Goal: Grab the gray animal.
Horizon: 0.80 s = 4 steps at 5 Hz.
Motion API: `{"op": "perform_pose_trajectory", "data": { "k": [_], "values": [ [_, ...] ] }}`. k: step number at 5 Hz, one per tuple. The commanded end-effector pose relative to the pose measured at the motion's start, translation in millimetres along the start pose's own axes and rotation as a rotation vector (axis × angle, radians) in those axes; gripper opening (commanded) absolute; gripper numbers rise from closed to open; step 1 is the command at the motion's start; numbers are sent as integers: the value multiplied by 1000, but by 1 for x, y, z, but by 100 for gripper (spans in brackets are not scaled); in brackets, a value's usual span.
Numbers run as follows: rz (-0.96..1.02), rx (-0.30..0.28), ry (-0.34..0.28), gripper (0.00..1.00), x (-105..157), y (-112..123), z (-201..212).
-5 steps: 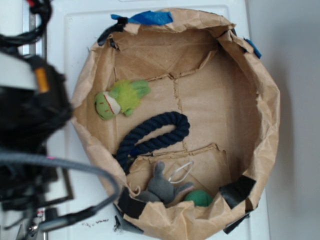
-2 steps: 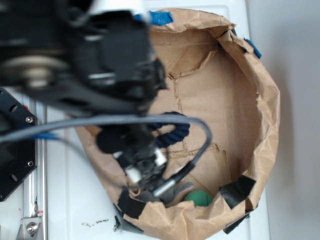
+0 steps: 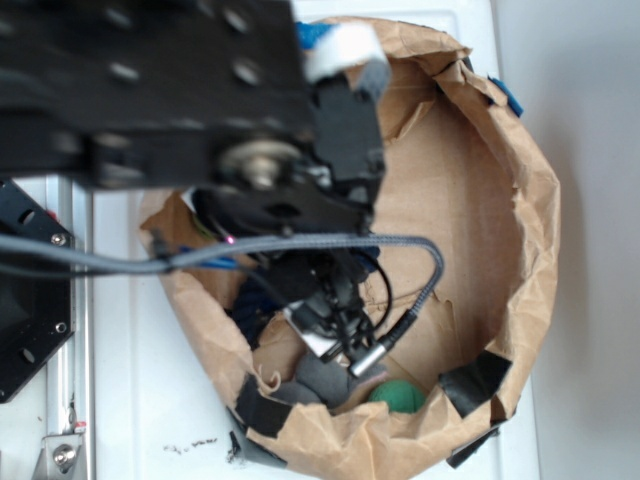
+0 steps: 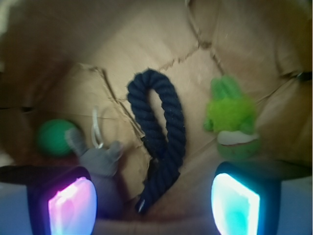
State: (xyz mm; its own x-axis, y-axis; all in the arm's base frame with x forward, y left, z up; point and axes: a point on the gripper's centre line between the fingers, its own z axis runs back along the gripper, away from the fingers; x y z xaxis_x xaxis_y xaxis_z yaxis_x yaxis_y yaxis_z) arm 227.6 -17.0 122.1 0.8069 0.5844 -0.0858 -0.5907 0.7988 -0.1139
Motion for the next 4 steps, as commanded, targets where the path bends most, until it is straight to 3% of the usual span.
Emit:
{"op": "perform_pose_trajectory", "data": {
  "k": [1,4],
  "values": [
    [83,-22,-46,100,6,2,-34],
    [168,-70,88,100,-13,-36,-36]
  ]
}}
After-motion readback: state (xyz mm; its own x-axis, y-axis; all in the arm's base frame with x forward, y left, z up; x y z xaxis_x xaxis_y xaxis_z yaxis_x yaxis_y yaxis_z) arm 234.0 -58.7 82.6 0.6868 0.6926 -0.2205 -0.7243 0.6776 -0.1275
